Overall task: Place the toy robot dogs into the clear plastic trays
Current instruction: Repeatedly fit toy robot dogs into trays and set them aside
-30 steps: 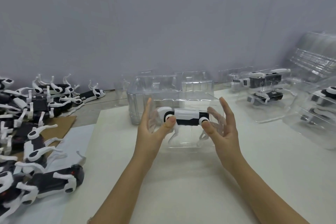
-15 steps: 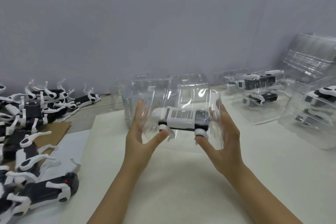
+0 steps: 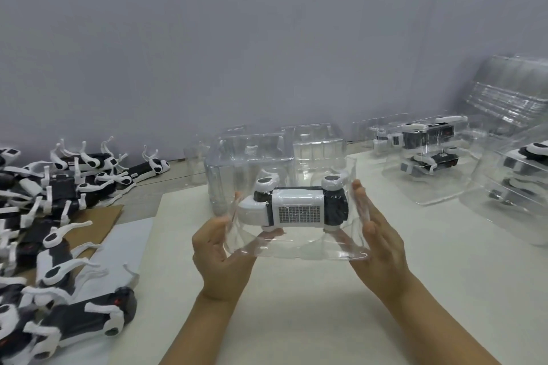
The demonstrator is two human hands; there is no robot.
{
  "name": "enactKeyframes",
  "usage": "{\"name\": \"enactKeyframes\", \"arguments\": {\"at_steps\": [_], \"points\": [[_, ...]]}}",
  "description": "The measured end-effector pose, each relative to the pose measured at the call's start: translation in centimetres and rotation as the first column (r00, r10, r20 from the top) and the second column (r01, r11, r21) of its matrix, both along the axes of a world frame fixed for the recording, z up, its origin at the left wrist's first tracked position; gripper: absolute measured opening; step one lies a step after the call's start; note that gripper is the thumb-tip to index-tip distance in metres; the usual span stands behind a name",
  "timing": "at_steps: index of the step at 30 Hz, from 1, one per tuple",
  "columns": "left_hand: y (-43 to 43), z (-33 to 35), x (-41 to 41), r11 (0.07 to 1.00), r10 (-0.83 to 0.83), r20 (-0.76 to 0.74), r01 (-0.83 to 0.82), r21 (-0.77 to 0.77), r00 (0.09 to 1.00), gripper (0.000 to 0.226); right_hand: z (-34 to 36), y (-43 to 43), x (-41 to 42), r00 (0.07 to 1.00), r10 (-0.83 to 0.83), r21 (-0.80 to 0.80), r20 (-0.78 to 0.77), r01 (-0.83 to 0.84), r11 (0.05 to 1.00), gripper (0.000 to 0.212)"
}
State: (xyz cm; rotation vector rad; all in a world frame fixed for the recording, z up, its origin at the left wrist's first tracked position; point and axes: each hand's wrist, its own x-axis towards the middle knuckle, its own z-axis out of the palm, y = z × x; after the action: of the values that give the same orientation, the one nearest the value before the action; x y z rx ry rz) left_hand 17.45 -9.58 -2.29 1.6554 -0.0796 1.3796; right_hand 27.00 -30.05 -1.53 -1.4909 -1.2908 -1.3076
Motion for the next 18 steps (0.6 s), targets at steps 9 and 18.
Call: {"name": "enactKeyframes", "arguments": {"at_steps": [9, 18], "points": [[-2.8, 7.2, -1.7, 0.994, -0.004, -0.426, -0.043, -0.102, 0.905, 0.071, 4.5, -2.2, -2.6, 0.712, 0.186, 0.239, -0.677, -0.026, 0.971, 0.081], [-8.6, 5.7, 0.0, 0.728, -0.679, -0.642, 0.212, -0.652, 0.355, 0.088, 4.0, -12.6, 0.2, 0.12, -0.017, 0.003, -0.993, 0.166, 0.986, 0.034]]}}
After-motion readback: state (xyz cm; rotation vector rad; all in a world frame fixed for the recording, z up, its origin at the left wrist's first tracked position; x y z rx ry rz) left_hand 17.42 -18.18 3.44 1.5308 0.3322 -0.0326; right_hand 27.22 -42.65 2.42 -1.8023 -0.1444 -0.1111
